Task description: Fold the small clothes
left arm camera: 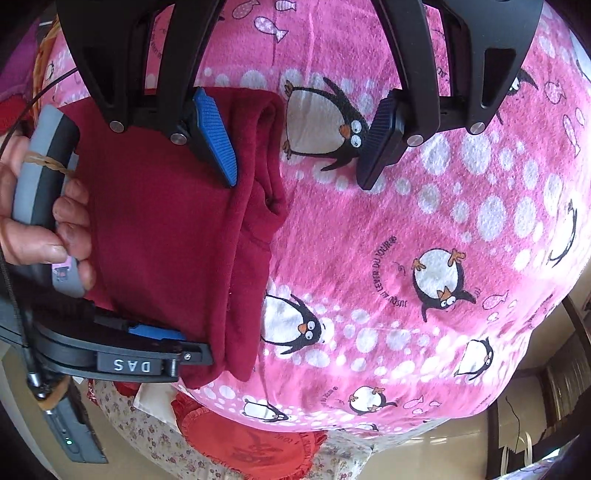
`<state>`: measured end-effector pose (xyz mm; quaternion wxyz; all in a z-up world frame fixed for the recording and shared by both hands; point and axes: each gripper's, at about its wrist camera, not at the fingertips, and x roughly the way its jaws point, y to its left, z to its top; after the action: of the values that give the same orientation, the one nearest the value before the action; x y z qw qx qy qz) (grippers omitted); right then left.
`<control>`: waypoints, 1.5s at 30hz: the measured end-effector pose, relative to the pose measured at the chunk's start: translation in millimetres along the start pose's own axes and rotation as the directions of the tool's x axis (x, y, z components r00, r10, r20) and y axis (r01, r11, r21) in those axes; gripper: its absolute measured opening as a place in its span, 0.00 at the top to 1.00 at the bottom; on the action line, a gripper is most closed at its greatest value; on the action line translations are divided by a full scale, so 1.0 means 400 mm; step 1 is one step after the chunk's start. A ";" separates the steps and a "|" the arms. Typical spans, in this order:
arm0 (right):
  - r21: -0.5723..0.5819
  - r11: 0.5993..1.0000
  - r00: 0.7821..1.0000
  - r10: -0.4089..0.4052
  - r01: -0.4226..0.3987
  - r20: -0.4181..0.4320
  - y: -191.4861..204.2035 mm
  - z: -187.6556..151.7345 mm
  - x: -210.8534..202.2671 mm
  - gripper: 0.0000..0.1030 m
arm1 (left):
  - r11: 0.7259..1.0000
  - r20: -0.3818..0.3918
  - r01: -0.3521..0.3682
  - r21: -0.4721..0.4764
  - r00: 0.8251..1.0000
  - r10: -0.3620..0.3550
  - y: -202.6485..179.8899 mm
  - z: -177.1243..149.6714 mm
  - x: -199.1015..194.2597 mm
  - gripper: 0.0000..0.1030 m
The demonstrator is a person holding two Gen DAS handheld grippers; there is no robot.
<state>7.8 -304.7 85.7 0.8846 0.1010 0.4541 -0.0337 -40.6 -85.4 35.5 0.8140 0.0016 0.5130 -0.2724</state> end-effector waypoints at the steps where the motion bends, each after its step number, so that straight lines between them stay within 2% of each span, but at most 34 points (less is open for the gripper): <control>1: 0.008 1.000 1.000 0.005 -0.005 -0.005 -0.006 0.002 0.010 0.59 | 1.000 0.002 0.000 -0.003 1.000 0.000 0.001 0.000 0.000 0.34; 6: 0.067 0.996 0.999 0.054 -0.053 -0.002 -0.027 0.017 -0.020 0.59 | 1.000 0.005 -0.003 0.002 1.000 0.003 -0.004 0.002 0.002 0.34; 11: 0.059 0.993 0.995 0.100 -0.102 0.028 0.004 0.012 -0.077 0.57 | 1.000 0.015 -0.014 0.001 1.000 0.014 -0.009 -0.002 0.004 0.33; 14: 0.023 0.996 0.996 0.091 -0.091 0.009 0.041 0.014 -0.062 0.57 | 1.000 0.014 -0.010 -0.002 1.000 0.010 -0.010 -0.001 0.002 0.33; 16: -0.004 0.999 0.999 0.042 -0.042 -0.025 0.055 0.009 -0.030 0.58 | 1.000 0.011 -0.007 -0.005 1.000 0.007 -0.009 -0.001 -0.003 0.33; 17: -0.020 0.999 0.999 0.024 -0.025 -0.026 0.059 0.005 -0.019 0.62 | 1.000 0.008 -0.004 -0.006 1.000 0.004 -0.010 0.000 -0.005 0.33; 19: -0.034 0.999 1.000 0.015 -0.016 -0.011 0.061 0.003 -0.018 0.89 | 1.000 0.003 0.005 -0.013 1.000 -0.005 -0.007 0.004 -0.012 0.33; 20: -0.024 0.999 0.999 0.045 -0.045 -0.006 0.061 0.005 -0.027 0.95 | 1.000 0.002 0.013 -0.018 1.000 -0.013 -0.003 0.006 -0.019 0.34; 24: -0.055 0.996 0.996 0.075 -0.072 0.046 0.086 0.027 -0.070 0.95 | 0.998 0.041 0.041 -0.043 0.998 -0.039 0.004 0.014 -0.040 0.34; 30: -0.033 0.998 0.999 0.048 -0.048 -0.015 0.079 0.019 0.006 0.95 | 0.996 0.017 0.058 -0.064 0.998 -0.057 0.006 0.006 -0.017 0.33; 32: -0.016 0.998 0.998 0.059 -0.059 0.006 0.071 0.014 -0.020 0.90 | 0.997 0.024 0.053 -0.048 0.998 -0.052 0.000 0.000 -0.012 0.33; 33: -0.014 0.999 0.999 0.050 -0.050 0.010 0.071 0.014 -0.034 0.75 | 0.998 0.027 0.050 -0.041 0.998 -0.049 -0.001 -0.003 -0.011 0.33; 34: -0.021 0.999 0.999 0.028 -0.028 0.017 0.074 0.014 -0.046 0.47 | 0.998 0.027 0.046 -0.037 0.999 -0.045 -0.002 -0.003 -0.009 0.33; 35: -0.029 0.999 0.999 0.014 -0.013 0.031 0.080 0.014 -0.058 0.36 | 0.998 0.029 0.045 -0.037 0.999 -0.043 -0.005 -0.002 -0.009 0.33; 36: -0.045 0.999 0.999 0.005 -0.003 0.044 0.089 0.015 -0.065 0.30 | 0.998 0.031 0.045 -0.040 0.999 -0.043 -0.008 -0.002 -0.009 0.33; 38: -0.097 0.995 0.999 -0.026 0.029 0.034 0.118 0.019 -0.060 0.30 | 0.998 0.034 0.048 -0.050 0.998 -0.046 -0.010 -0.003 -0.009 0.33; 40: -0.143 0.984 0.994 -0.106 0.103 -0.011 0.145 0.015 -0.022 0.29 | 0.997 0.041 0.053 -0.060 0.998 -0.050 -0.010 -0.004 -0.007 0.33; 42: -0.180 0.968 0.977 -0.195 0.177 -0.090 0.160 0.003 0.045 0.27 | 0.997 0.046 0.052 -0.056 0.998 -0.049 -0.011 -0.013 -0.010 0.33; 44: -0.215 0.954 0.973 -0.225 0.211 -0.046 0.166 -0.014 0.062 0.25 | 0.999 0.040 0.043 -0.030 0.998 -0.042 -0.018 -0.022 -0.014 0.33; 45: -0.213 0.955 0.976 -0.216 0.205 -0.029 0.160 -0.021 0.055 0.29 | 0.999 0.037 0.042 -0.017 0.998 -0.041 -0.023 -0.023 -0.016 0.32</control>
<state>23.9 -239.8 72.7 0.8695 -0.0402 0.4861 -0.0772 -54.3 -87.6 39.1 0.8175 -0.0212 0.5002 -0.2847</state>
